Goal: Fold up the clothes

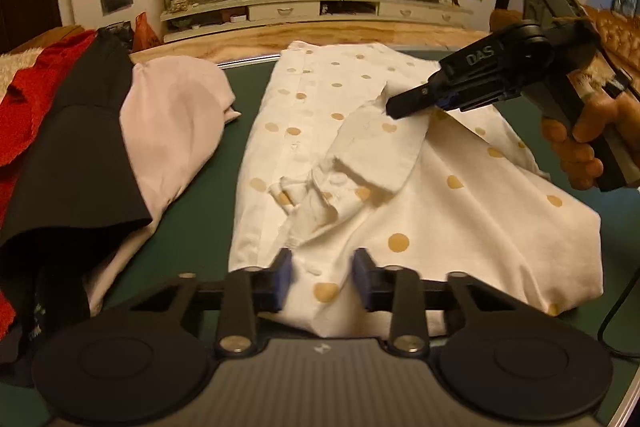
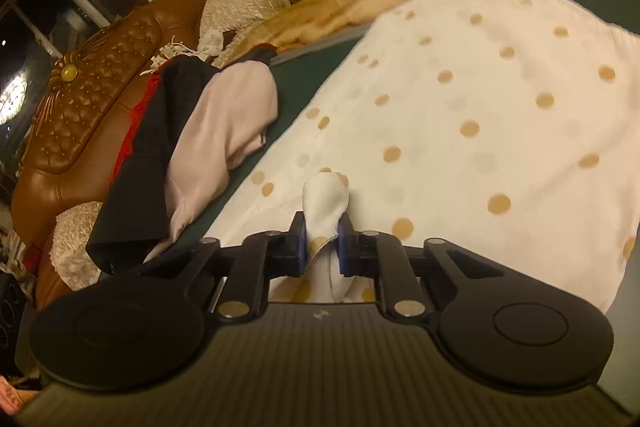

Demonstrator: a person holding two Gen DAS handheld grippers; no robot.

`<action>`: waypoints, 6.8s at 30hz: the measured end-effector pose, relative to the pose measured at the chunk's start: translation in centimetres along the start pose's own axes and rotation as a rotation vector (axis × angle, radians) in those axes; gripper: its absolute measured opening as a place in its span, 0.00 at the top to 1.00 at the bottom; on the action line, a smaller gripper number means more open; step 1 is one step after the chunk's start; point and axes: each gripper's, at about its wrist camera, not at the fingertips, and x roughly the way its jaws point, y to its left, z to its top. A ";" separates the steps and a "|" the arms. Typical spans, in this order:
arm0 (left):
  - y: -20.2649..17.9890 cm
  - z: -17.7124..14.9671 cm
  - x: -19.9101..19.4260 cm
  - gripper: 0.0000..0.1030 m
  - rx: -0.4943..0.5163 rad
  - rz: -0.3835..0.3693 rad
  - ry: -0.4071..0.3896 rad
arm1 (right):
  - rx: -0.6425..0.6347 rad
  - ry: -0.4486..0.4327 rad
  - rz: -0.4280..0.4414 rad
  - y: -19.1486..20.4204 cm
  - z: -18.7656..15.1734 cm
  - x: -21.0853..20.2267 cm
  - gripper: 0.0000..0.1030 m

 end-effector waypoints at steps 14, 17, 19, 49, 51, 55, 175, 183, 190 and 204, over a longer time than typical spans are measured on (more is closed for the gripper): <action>1.9 -1.6 -2.0 0.78 -0.120 0.098 -0.003 | -0.136 -0.007 0.068 4.6 4.5 3.0 0.81; 2.0 -1.3 -2.4 0.75 -0.128 0.104 -0.006 | -0.167 0.075 -0.103 4.0 4.6 5.7 0.64; 1.9 -1.0 -2.7 0.75 -0.113 0.100 -0.017 | -0.207 0.077 -0.159 4.1 4.2 5.5 0.61; -1.3 1.4 -0.8 0.54 0.109 0.005 -0.010 | -0.197 -0.032 -0.135 4.3 -10.2 -11.9 0.60; -1.2 1.2 -1.0 0.54 0.094 0.000 0.002 | -0.218 -0.062 -0.166 5.8 -11.7 -12.3 0.60; -1.0 0.9 -0.5 0.54 0.071 0.001 0.037 | -0.358 -0.105 -0.281 9.7 -14.3 -11.1 0.60; -0.9 0.0 -4.2 0.22 0.268 -0.152 0.032 | -1.136 0.079 -0.454 14.8 -18.4 -2.4 0.45; -3.1 0.0 -3.0 0.16 0.472 -0.075 0.020 | -1.014 0.097 -0.388 14.5 -15.0 -3.4 0.86; -4.9 0.7 0.2 0.49 0.692 0.018 0.003 | -0.853 0.097 -0.313 14.1 -11.2 -6.3 0.86; -2.8 3.4 0.4 0.95 0.576 -0.118 0.031 | -0.992 -0.018 -0.380 15.1 -15.7 -6.2 0.28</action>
